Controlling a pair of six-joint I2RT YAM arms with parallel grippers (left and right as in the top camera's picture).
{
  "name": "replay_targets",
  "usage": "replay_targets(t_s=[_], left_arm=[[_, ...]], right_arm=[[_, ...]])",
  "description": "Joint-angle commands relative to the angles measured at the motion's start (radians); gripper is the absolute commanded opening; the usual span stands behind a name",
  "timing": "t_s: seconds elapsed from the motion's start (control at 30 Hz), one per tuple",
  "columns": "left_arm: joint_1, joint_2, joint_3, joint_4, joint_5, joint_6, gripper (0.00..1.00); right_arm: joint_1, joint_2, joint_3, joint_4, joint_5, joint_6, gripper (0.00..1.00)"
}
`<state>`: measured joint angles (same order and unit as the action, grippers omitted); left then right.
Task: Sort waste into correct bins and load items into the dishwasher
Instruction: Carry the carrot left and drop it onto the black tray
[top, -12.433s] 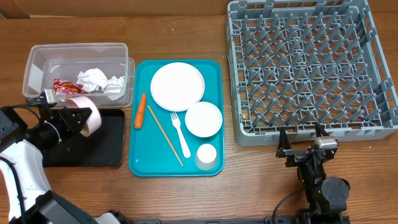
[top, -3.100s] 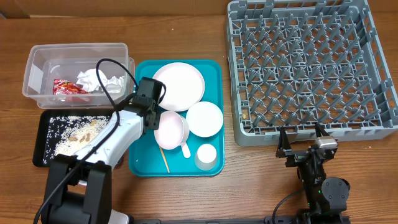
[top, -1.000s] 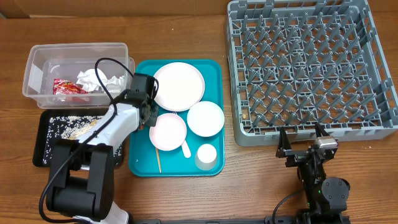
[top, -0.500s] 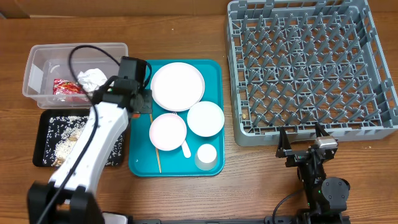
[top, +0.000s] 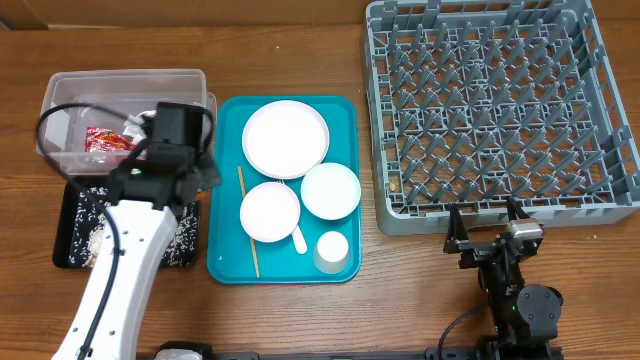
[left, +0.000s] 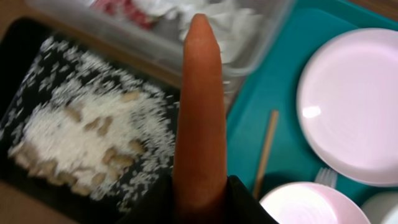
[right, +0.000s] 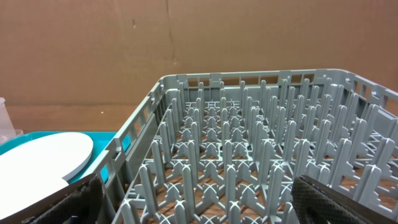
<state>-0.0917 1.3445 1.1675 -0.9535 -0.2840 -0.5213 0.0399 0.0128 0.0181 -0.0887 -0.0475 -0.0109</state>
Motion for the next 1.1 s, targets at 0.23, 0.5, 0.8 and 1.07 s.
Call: replay_targets(t_s=[0.23,0.5,0.8,1.07], left_arm=[[0.205,-0.018,-0.003,-0.082,-0.065,-0.342,0.04],[0.321,-0.018,-0.125,-0.013,-0.063,-0.465,0.04],[0.400,-0.018,-0.299,0.130,-0.050,-0.516,0.04],[0.420,-0.017,-0.428,0.310,-0.043,-0.515,0.04]], right_arm=[[-0.002,-0.009,-0.010,0.008,0.001,-0.005,1.00],[-0.002,-0.009,-0.010,0.008,0.001,-0.005,1.00],[-0.002,-0.009,-0.010,0.008,0.001,-0.005,1.00],[-0.002,-0.009,-0.010,0.008,0.001,-0.005,1.00]])
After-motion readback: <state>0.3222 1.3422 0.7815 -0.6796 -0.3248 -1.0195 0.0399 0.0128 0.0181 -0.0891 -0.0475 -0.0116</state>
